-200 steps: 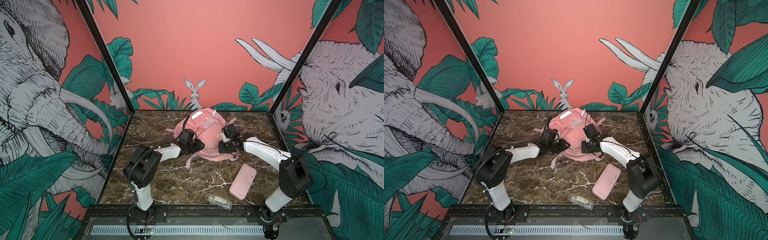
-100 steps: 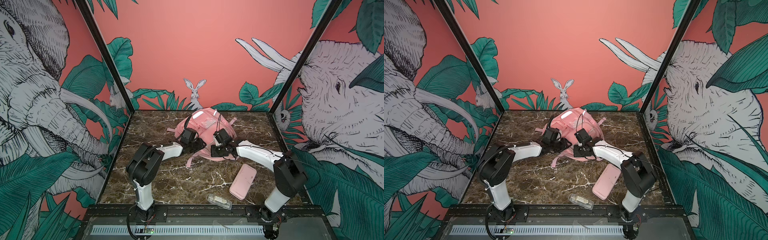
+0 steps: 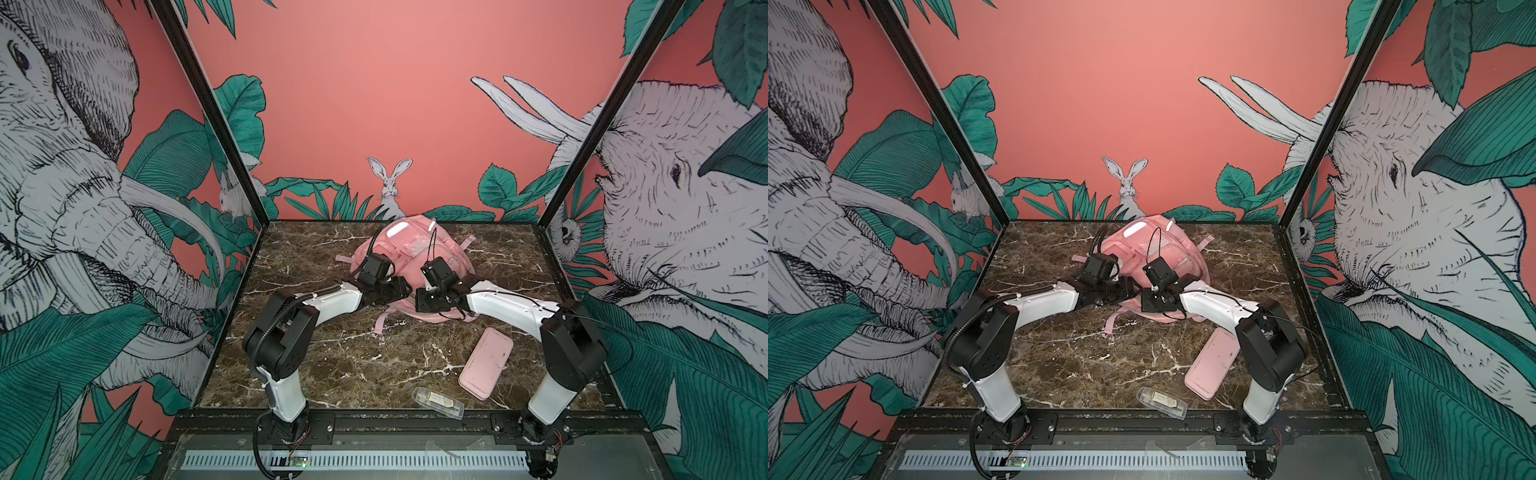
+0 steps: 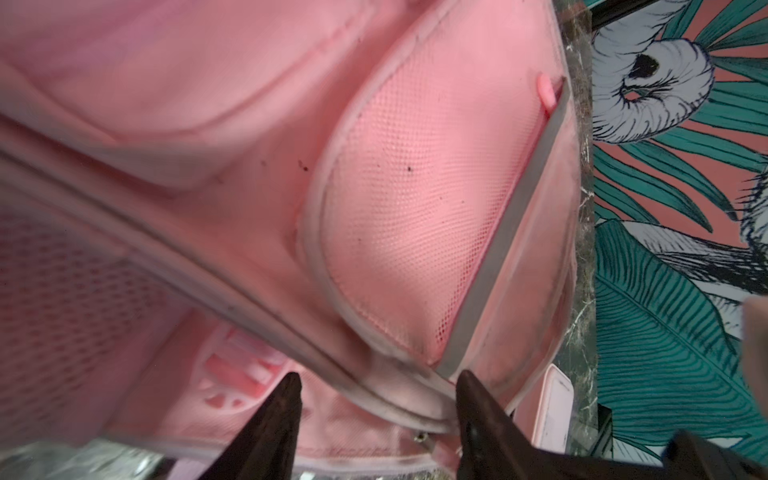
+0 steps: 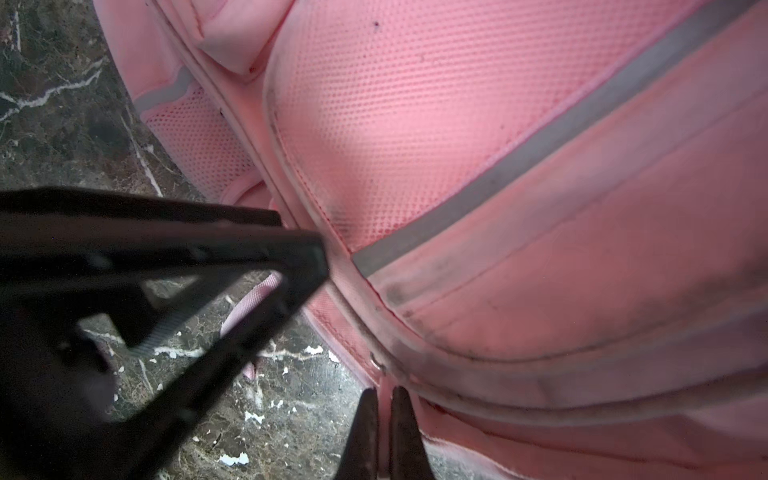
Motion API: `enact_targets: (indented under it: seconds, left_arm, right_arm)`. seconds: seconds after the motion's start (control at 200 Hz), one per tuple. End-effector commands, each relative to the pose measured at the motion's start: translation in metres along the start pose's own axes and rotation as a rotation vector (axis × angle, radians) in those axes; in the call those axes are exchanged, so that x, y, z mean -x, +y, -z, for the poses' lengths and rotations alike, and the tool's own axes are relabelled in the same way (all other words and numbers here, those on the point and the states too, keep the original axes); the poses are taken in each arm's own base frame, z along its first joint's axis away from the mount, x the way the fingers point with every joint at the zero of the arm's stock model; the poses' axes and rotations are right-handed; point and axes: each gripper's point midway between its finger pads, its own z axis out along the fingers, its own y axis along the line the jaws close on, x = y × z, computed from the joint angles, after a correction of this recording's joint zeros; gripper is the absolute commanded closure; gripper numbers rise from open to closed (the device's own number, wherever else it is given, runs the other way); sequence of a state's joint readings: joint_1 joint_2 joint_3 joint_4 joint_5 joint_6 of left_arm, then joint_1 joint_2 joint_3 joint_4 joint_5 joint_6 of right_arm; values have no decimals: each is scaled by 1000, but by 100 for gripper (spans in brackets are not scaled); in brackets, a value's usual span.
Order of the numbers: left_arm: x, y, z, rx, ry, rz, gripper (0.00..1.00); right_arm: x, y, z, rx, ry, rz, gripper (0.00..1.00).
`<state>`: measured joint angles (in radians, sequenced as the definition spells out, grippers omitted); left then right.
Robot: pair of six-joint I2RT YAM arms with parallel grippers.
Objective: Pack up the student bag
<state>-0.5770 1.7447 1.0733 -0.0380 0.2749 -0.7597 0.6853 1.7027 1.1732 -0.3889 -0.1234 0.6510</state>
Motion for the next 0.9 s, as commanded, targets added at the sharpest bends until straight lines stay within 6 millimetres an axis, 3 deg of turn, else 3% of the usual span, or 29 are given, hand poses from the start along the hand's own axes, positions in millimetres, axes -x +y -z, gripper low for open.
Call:
enact_targets:
  seconds: [0.0,0.195,0.215,0.285,0.495,0.735,0.895]
  left_arm:
    - [28,26,34,97,-64,-53,37]
    - [38,54,39,200,-49,-87,37]
    - [39,57,38,205,-48,-82,37]
    - [43,63,33,207,-55,-74,37]
    - [47,60,7,153,-16,-45,37]
    - [51,58,-8,110,-26,-13,40]
    - [36,62,-16,94,7,22,41]
  right_arm:
    - [9,-1,18,15,-51,-6,100]
    - [7,-17,25,-12,-48,-20,100]
    - [13,-15,36,1,-76,-19,100]
    - [14,-20,43,-8,-85,-23,100]
    - [13,-38,53,-36,-91,-35,100]
    - [9,-34,39,-4,-55,-48,100]
    - [9,-17,16,6,-25,-19,100]
